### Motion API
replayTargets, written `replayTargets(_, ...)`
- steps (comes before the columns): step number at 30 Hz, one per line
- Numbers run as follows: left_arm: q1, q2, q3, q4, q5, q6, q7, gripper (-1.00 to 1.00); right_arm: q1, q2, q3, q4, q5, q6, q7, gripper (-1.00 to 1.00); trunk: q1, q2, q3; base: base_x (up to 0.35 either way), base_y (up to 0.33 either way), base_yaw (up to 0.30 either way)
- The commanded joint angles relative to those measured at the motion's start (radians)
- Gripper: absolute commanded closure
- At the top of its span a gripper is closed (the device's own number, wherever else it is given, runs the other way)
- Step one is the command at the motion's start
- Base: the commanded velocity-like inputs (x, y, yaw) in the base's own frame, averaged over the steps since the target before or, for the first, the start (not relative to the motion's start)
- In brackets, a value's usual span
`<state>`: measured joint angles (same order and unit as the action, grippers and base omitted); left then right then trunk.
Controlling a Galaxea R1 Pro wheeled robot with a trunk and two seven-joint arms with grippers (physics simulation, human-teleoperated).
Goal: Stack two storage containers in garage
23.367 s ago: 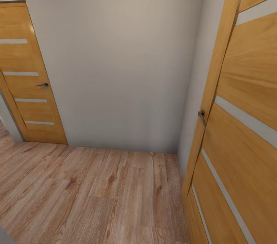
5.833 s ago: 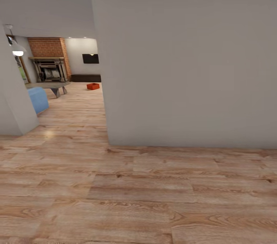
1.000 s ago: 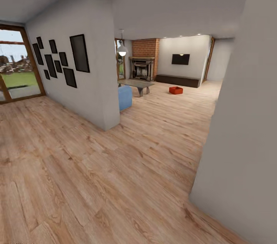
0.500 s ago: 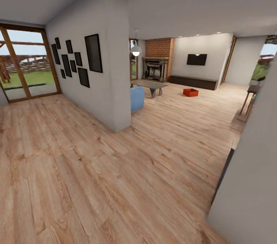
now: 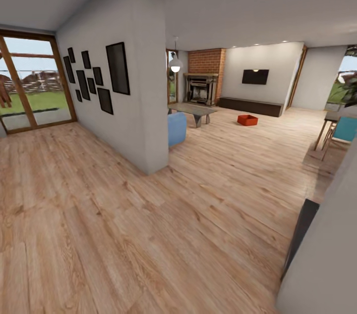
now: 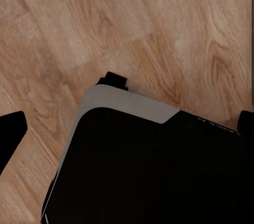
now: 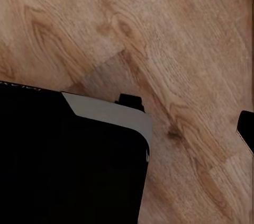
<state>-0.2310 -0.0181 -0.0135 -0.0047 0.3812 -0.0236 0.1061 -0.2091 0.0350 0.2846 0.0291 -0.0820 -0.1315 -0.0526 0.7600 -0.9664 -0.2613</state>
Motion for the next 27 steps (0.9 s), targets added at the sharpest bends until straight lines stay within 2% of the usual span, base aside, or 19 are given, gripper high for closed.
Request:
replayTargets(1,-0.001,0.0,-0.002,0.0,0.005,-0.002,0.003,-1.0,-0.001,0.001,0.008,0.003,-0.009,-0.006,-0.002,-1.0,0.001,-0.001,-0.001,0.322,0.0,0.0)
replayTargets(27,-0.001,0.0,-0.002,0.0,0.004,-0.002,0.003,-1.0,-0.001,0.004,0.007,0.003,-0.009,-0.008,-0.003,-1.0,0.001,-0.001,-0.001,0.322,0.0,0.0)
